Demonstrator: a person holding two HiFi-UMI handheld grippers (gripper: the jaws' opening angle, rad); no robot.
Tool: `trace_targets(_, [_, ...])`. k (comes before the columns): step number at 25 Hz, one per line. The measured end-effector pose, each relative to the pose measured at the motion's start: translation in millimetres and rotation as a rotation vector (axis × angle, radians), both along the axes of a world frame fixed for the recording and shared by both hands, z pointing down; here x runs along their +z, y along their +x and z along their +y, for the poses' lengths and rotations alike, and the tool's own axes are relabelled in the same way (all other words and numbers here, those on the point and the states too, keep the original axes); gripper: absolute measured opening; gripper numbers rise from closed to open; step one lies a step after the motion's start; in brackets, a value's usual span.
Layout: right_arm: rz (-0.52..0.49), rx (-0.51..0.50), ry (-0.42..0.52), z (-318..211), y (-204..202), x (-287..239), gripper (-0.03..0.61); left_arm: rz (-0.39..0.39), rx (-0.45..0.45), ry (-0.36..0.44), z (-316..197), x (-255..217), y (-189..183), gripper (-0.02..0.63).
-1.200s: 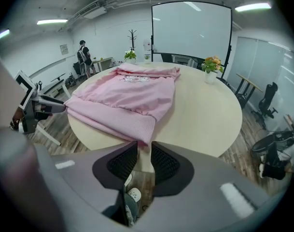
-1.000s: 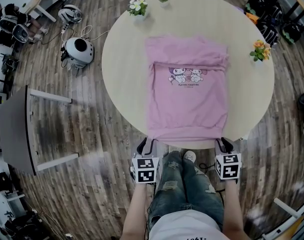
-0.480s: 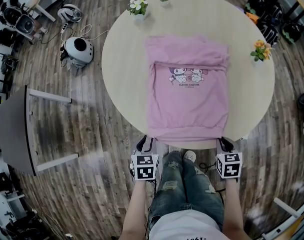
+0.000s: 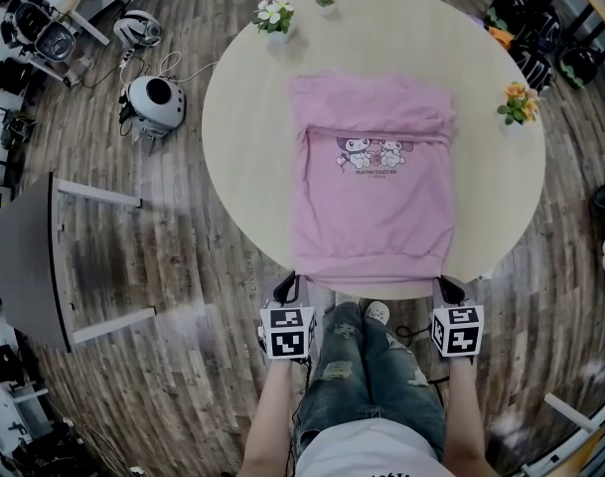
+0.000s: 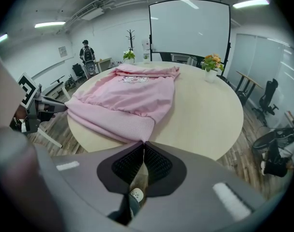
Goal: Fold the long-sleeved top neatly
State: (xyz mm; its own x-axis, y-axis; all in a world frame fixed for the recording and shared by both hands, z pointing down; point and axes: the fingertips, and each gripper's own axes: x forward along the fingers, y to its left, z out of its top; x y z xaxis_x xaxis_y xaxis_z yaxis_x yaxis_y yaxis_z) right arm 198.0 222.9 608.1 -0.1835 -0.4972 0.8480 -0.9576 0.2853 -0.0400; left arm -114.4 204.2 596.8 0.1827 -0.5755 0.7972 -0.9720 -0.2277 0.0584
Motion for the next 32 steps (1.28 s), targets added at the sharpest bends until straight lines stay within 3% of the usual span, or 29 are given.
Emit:
trace_targets(11, [0.056, -0.098, -0.044, 27.2, 5.0, -19.3, 0.034, -0.067, 0.072, -0.030, 24.6, -17.1, -3.9, 0.026])
trace_targets(19, [0.046, -0.114, -0.066, 50.6, -0.4, -28.9, 0.034, -0.070, 0.067, -0.023, 40.5, -33.6, -8.8, 0.026])
trace_targets(32, [0.038, -0.057, 0.100, -30.7, 4.2, -94.9, 0.032, -0.068, 0.091, 0.124, -41.8, -101.1, -5.9, 0.026])
